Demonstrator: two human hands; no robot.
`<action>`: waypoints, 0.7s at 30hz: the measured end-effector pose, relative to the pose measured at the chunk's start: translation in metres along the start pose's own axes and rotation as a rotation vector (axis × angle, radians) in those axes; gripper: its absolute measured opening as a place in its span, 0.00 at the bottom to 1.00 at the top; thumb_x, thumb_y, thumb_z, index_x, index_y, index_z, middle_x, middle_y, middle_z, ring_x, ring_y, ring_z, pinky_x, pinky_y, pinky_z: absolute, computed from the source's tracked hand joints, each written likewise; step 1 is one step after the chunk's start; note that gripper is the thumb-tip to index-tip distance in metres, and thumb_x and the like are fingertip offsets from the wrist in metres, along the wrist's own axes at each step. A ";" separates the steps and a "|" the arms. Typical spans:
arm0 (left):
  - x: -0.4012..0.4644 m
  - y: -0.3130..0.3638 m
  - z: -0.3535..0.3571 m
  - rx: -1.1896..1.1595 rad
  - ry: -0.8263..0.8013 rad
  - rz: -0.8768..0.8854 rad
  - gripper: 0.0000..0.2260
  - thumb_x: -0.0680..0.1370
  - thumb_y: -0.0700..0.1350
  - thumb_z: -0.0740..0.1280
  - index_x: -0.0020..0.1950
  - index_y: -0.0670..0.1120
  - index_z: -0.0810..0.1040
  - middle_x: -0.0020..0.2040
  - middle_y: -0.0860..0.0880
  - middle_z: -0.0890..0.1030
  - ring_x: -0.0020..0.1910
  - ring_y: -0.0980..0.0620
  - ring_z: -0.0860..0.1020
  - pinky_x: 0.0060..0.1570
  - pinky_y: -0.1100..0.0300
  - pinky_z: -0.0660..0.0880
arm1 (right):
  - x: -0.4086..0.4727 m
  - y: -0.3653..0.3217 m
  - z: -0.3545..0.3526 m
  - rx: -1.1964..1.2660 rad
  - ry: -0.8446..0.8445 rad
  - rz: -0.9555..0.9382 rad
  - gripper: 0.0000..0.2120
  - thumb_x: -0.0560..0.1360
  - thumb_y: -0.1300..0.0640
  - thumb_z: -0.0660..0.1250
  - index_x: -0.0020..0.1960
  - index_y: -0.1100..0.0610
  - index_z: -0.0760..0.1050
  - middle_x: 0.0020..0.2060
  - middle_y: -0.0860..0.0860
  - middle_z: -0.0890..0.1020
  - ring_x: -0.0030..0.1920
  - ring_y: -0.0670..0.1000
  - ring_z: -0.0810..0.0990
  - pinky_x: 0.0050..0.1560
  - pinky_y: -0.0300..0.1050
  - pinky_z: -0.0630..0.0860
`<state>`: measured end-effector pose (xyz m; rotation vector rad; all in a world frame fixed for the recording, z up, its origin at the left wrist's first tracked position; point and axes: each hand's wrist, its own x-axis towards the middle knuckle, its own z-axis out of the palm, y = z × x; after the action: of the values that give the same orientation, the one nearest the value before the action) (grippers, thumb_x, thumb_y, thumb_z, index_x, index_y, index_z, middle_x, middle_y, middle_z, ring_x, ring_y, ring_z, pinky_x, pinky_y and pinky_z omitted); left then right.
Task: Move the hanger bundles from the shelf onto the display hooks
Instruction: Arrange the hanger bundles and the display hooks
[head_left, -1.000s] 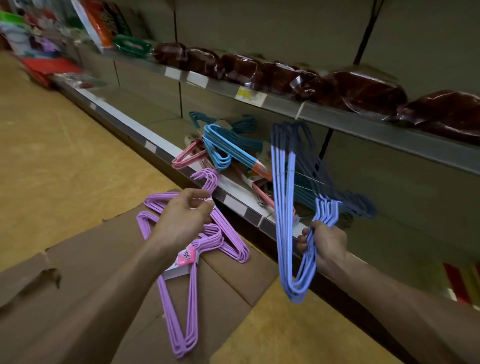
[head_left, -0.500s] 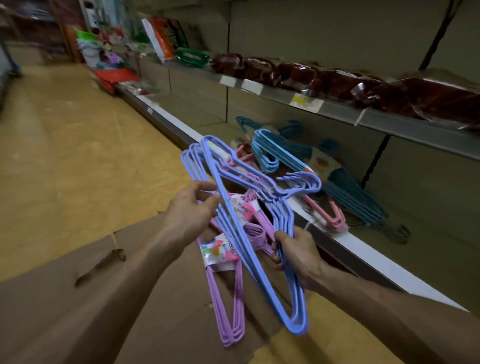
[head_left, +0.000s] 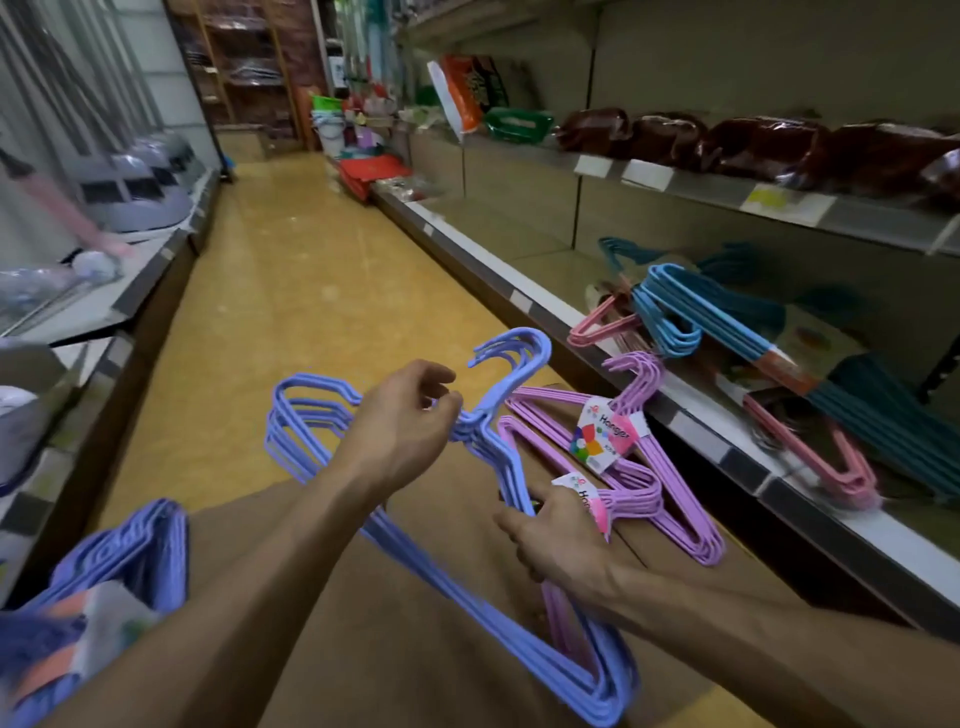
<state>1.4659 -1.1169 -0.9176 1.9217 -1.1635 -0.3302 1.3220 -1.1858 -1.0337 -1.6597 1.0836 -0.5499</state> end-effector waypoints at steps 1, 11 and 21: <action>0.000 -0.002 -0.003 0.032 -0.015 -0.011 0.14 0.79 0.47 0.66 0.64 0.47 0.78 0.53 0.51 0.82 0.55 0.51 0.79 0.54 0.58 0.73 | -0.002 -0.003 0.007 -0.015 -0.017 -0.005 0.03 0.72 0.55 0.69 0.40 0.51 0.78 0.20 0.42 0.73 0.25 0.44 0.71 0.33 0.44 0.70; 0.001 -0.025 -0.024 0.019 -0.094 -0.126 0.23 0.76 0.58 0.68 0.68 0.50 0.74 0.58 0.50 0.81 0.56 0.49 0.80 0.59 0.49 0.76 | -0.027 -0.031 0.051 -0.084 -0.134 -0.072 0.14 0.70 0.49 0.73 0.53 0.50 0.76 0.36 0.45 0.79 0.35 0.44 0.77 0.36 0.38 0.73; 0.007 -0.042 -0.041 -0.203 0.102 -0.238 0.20 0.78 0.55 0.67 0.38 0.39 0.74 0.35 0.46 0.72 0.34 0.49 0.69 0.39 0.56 0.68 | -0.039 -0.034 0.099 -0.011 -0.268 -0.023 0.24 0.66 0.45 0.77 0.55 0.46 0.69 0.45 0.45 0.81 0.43 0.45 0.81 0.42 0.42 0.79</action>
<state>1.5193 -1.0917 -0.9238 1.8757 -0.8043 -0.4547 1.3935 -1.1002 -1.0326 -1.7013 0.8739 -0.3246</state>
